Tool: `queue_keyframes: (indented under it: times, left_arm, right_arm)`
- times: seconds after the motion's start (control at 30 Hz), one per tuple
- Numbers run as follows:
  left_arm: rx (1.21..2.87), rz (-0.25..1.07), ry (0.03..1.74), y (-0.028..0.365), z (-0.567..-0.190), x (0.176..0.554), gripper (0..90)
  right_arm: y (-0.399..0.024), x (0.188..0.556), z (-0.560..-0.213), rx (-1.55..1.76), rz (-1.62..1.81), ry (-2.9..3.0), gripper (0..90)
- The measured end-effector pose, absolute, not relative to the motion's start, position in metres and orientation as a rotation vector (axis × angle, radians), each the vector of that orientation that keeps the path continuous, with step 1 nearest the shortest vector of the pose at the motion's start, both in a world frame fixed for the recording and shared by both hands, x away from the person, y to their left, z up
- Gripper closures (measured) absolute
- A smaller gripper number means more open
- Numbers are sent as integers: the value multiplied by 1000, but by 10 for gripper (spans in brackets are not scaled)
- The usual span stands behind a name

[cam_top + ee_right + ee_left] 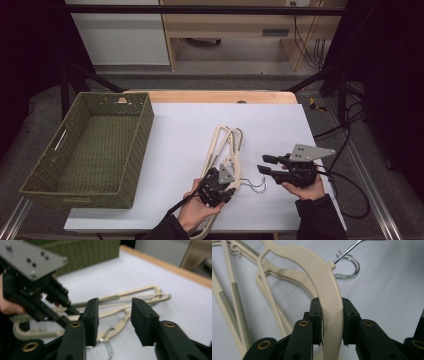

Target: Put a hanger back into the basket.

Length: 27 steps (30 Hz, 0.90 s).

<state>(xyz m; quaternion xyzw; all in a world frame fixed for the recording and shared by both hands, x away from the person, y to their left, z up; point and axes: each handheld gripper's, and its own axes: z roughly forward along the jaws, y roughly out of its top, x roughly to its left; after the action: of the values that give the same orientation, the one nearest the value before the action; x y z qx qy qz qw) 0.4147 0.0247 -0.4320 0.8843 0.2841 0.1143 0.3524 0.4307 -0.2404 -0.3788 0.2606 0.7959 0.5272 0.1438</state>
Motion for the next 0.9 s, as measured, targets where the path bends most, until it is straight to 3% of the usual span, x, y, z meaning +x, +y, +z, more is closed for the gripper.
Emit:
queue_keyframes:
  times: [0.07, 0.23, 0.33, 0.47, 0.9]
  left_arm:
    - [2287, 314, 746, 29, -429, 414, 745]
    - [2266, 347, 776, 39, -421, 412, 755]
    - [2252, 354, 792, 46, -416, 411, 761]
    - [2228, 370, 820, 59, -409, 412, 770]
    - [2144, 461, 931, 100, -393, 423, 815]
  right_arm:
    - [-251, 428, -374, 805, 1589, 2184, 481]
    - [-261, 428, -373, 856, 1623, 2100, 405]
    - [-260, 432, -380, 909, 1563, 2078, 292]
    - [-257, 438, -389, 970, 1520, 2087, 227]
    - [-254, 444, -400, 1040, 1461, 2103, 180]
